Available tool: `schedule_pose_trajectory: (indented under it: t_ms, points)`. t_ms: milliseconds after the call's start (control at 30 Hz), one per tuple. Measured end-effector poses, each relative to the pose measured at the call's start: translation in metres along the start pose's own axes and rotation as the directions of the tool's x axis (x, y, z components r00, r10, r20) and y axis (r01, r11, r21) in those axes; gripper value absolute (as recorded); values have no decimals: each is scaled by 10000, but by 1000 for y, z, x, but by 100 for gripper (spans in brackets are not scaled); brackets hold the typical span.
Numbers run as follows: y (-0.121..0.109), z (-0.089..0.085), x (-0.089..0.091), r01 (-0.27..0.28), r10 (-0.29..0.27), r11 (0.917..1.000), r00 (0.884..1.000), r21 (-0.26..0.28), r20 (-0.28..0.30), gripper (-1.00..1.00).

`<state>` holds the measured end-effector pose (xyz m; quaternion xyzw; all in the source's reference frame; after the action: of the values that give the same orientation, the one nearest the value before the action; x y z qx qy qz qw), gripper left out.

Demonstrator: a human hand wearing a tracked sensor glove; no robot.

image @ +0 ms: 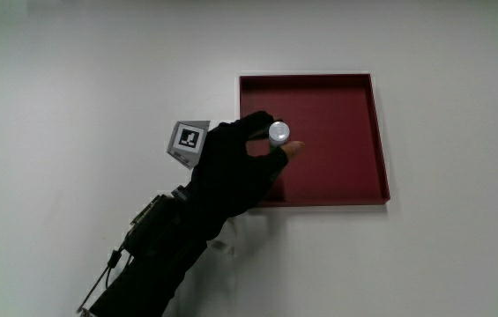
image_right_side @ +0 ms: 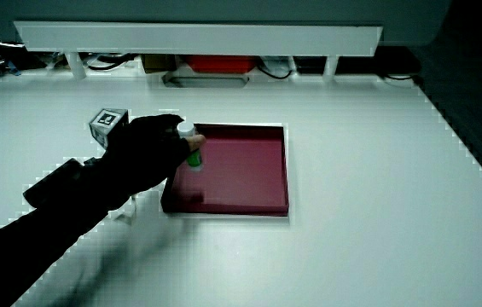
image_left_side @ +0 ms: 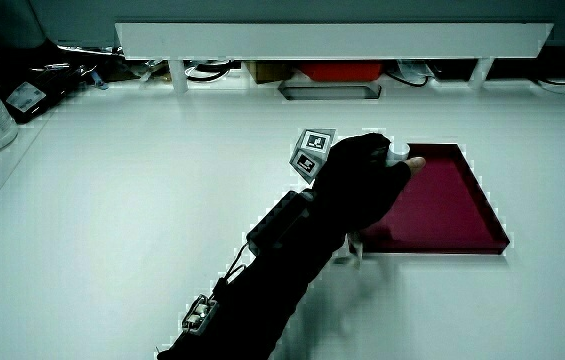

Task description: Place glue stick

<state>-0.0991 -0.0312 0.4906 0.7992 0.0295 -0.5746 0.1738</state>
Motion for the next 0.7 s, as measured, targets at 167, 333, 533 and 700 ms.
schedule_pose_trajectory:
  t_ms: [167,333,533,700]
  points:
    - [2,-12,-9,-154,156,9993,9999,-334,62,0]
    - [4,-19,-14,-280,258,9980,9989,-558,-392,0]
    - [4,-25,-21,-346,309,9972,9980,-656,-557,0]
    - [1,-27,-31,-595,587,9954,9982,-752,-116,0]
